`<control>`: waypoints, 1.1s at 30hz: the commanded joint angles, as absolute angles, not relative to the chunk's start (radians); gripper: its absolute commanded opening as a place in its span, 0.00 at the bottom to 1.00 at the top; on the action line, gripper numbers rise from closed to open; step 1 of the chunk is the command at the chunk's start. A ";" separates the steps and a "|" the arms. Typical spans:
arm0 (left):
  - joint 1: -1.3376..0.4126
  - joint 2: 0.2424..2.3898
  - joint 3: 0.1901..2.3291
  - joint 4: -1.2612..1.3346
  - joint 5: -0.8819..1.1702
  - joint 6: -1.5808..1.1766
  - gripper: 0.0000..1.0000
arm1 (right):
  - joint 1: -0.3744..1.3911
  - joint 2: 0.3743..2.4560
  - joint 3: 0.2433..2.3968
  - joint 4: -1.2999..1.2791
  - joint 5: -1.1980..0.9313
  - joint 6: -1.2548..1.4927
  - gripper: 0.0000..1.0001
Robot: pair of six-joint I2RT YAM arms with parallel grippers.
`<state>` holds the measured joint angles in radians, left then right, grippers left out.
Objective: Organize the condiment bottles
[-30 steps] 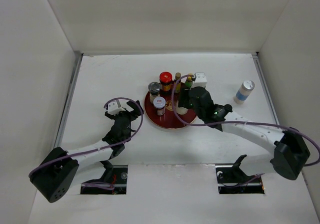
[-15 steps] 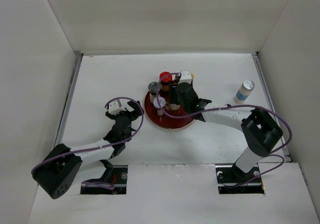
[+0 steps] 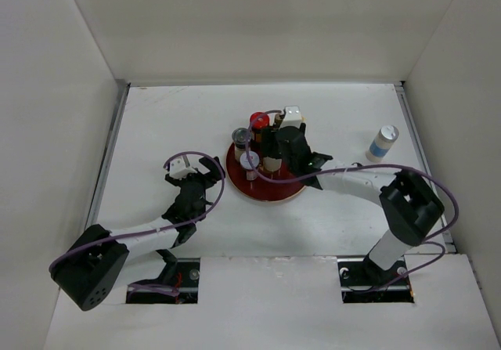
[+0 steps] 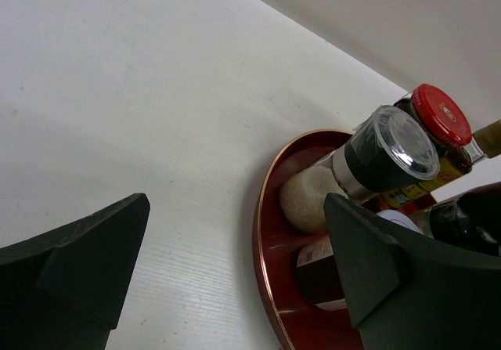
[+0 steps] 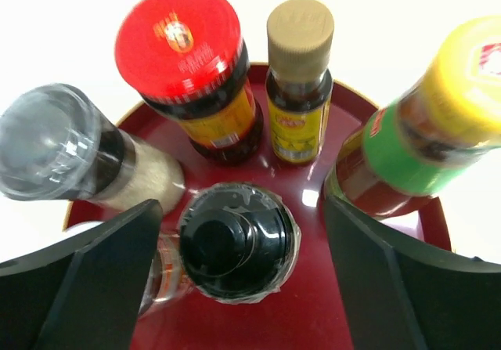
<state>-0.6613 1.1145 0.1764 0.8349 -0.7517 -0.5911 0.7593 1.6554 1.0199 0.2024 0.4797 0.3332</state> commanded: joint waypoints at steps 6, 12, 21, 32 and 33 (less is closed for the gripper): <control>-0.666 1.095 0.179 0.891 -0.746 -0.598 0.97 | 0.763 1.367 0.971 0.227 0.511 0.342 0.99; -0.673 1.098 0.181 0.891 -0.742 -0.600 0.97 | 0.702 1.111 0.767 0.204 0.601 0.376 0.96; -0.674 1.123 0.190 0.893 -0.730 -0.603 0.96 | 0.426 0.850 0.620 -0.116 0.808 0.491 1.00; -0.686 1.101 0.187 0.893 -0.729 -0.604 0.96 | 0.370 1.008 0.581 -0.106 0.689 0.557 0.94; -0.685 1.100 0.184 0.893 -0.729 -0.604 0.96 | 0.364 1.017 0.580 -0.103 0.689 0.557 0.94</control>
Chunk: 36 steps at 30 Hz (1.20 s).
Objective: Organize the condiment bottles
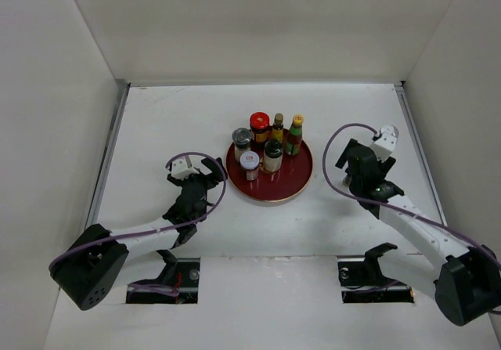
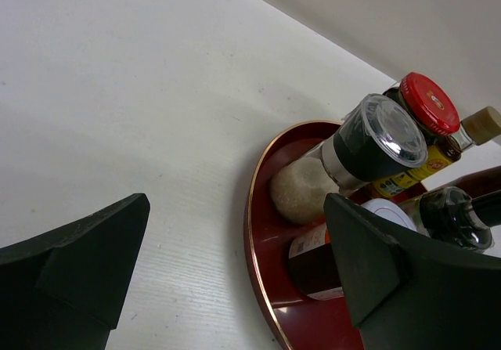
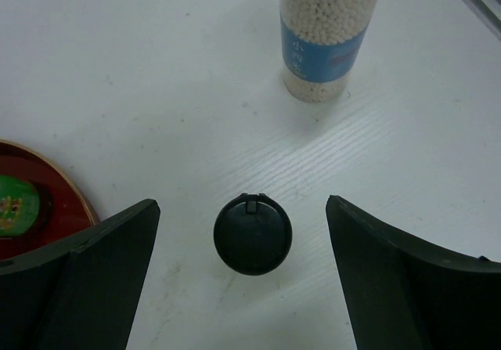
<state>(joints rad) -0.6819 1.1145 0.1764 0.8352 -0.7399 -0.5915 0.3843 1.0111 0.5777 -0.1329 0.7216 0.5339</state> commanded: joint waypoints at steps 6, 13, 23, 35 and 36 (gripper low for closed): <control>-0.686 1.107 0.186 0.893 -0.729 -0.604 0.96 | 0.338 1.049 0.560 -0.095 0.643 0.578 0.89; -0.685 1.123 0.192 0.894 -0.709 -0.609 0.96 | 0.315 1.086 0.568 -0.074 0.580 0.589 0.71; -0.679 1.118 0.184 0.894 -0.706 -0.615 0.96 | 0.336 1.111 0.615 -0.081 0.673 0.566 0.39; -0.677 1.126 0.192 0.894 -0.704 -0.617 0.96 | 0.754 1.170 0.793 0.009 0.646 0.528 0.39; -0.674 1.132 0.192 0.894 -0.703 -0.617 0.96 | 0.787 1.213 0.816 0.024 0.640 0.529 0.40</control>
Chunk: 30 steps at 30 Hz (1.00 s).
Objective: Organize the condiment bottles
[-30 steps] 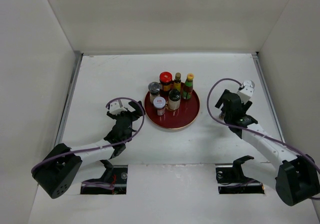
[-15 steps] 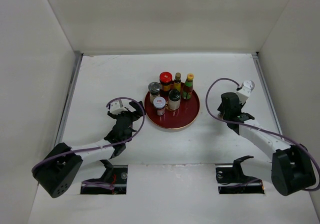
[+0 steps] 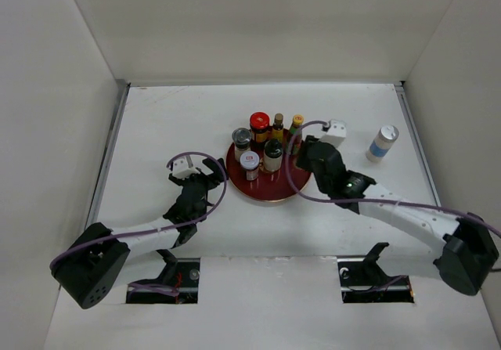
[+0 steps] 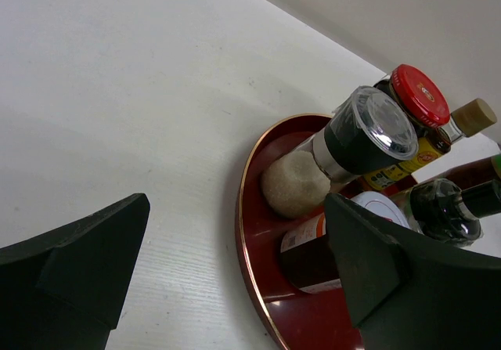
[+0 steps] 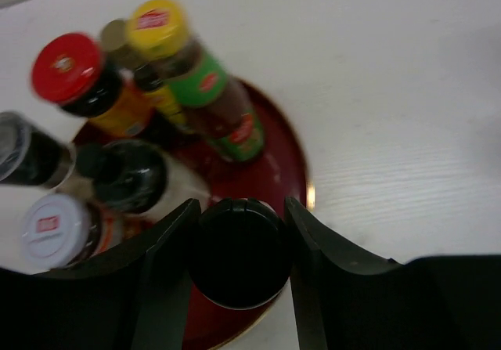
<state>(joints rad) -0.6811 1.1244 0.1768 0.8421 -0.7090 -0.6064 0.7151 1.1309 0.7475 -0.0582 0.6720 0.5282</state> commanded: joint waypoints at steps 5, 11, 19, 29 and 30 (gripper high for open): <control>-0.677 1.101 0.183 0.893 -0.707 -0.617 0.97 | 0.892 1.379 0.896 0.081 0.603 0.526 0.41; -0.677 1.105 0.186 0.890 -0.695 -0.617 0.97 | 0.938 1.506 0.948 0.094 0.589 0.526 0.42; -0.673 1.106 0.184 0.891 -0.696 -0.618 0.97 | 0.959 1.586 0.950 0.066 0.597 0.529 0.46; -0.671 1.117 0.189 0.885 -0.690 -0.618 0.97 | 0.970 1.513 0.946 0.051 0.592 0.503 0.86; -0.676 1.109 0.190 0.885 -0.690 -0.618 0.97 | 0.970 1.487 0.942 0.048 0.595 0.491 0.90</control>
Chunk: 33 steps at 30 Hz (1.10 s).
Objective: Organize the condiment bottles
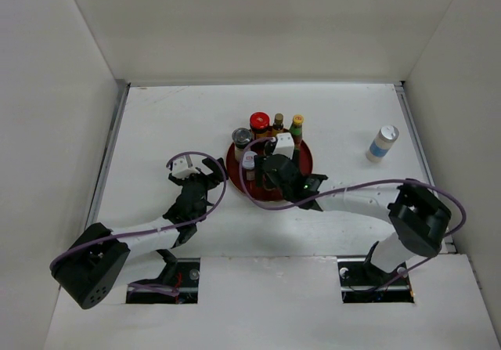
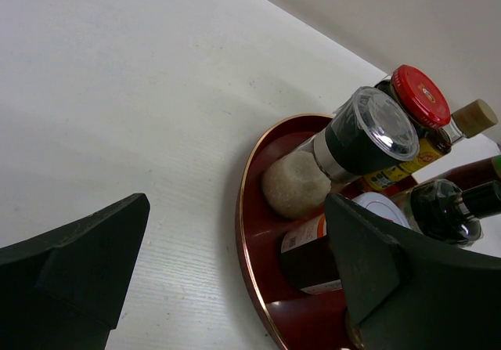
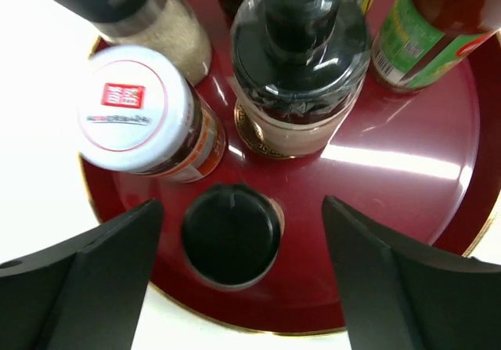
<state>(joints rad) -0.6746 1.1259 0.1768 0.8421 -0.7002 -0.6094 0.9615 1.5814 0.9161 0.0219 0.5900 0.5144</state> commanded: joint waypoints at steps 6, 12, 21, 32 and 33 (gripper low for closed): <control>-0.677 1.101 0.186 0.884 -0.695 -0.618 0.98 | 0.877 1.274 0.868 0.031 0.597 0.479 1.00; -0.682 1.112 0.192 0.882 -0.695 -0.620 0.97 | 0.569 1.085 0.830 0.012 0.647 0.476 1.00; -0.696 1.089 0.184 0.882 -0.698 -0.621 0.97 | 0.069 1.173 0.909 0.032 0.727 0.358 1.00; -0.689 1.140 0.199 0.882 -0.686 -0.630 0.98 | -0.051 1.416 1.011 -0.011 0.551 0.348 1.00; -0.689 1.138 0.199 0.882 -0.681 -0.630 0.98 | -0.054 1.430 1.012 -0.008 0.548 0.351 1.00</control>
